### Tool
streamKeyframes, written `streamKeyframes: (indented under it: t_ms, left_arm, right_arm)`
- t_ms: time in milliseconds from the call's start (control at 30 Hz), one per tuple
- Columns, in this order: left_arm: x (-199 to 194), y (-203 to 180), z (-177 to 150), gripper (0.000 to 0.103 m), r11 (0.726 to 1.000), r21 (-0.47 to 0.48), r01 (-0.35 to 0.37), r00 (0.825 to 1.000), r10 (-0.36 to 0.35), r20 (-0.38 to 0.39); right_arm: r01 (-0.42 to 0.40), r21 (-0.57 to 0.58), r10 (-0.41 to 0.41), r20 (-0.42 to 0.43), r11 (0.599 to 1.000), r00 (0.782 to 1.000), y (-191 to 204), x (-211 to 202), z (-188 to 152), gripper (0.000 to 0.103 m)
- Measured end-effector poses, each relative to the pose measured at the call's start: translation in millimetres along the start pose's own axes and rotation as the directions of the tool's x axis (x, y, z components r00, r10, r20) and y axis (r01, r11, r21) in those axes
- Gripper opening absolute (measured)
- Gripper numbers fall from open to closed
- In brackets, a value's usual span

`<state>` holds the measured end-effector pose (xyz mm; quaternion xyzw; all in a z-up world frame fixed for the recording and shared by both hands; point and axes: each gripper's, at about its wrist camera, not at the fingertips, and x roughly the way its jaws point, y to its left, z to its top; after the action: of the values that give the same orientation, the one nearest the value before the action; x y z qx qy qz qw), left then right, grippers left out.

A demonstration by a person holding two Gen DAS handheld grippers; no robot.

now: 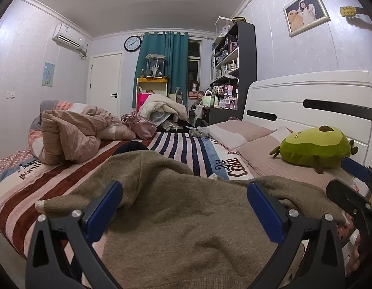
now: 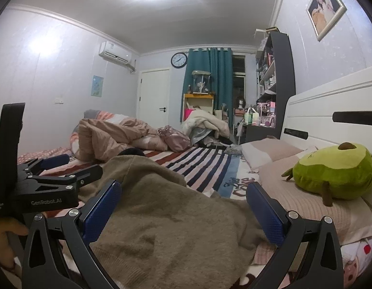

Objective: Fold small clothes

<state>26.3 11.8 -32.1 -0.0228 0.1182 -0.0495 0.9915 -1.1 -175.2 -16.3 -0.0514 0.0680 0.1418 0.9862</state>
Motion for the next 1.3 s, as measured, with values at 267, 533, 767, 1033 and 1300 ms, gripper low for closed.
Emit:
streamKeyframes:
  t_ms: [267,533,767,1033,1300]
  left_arm:
    - [1,2,-2,0.102,1.0,-0.004,-0.001,1.0,0.001,-0.009]
    - [4,4,-4,0.102,1.0,-0.007,-0.012,1.0,0.012,-0.02]
    - [13,16,-9,0.102,0.999,-0.036,-0.025,0.999,0.024,-0.048]
    - [48,54,-30,0.102,0.995,-0.059,-0.08,0.988,0.072,-0.134]
    - [94,144,-68,0.102,0.969,-0.171,-0.176,0.956,0.127,-0.266]
  right_arm:
    - [-0.005,0.013,0.005,-0.002,1.0,1.0,0,0,0,0.103]
    - [-0.006,0.014,0.007,-0.006,1.0,1.0,0,1,-1,0.103]
    - [0.003,0.008,-0.003,-0.02,1.0,1.0,6,9,-4,0.103]
    - [0.029,0.034,-0.026,-0.088,0.999,0.996,9,48,-19,0.103]
    - [-0.04,0.073,0.059,-0.286,0.997,0.956,8,120,-63,0.083]
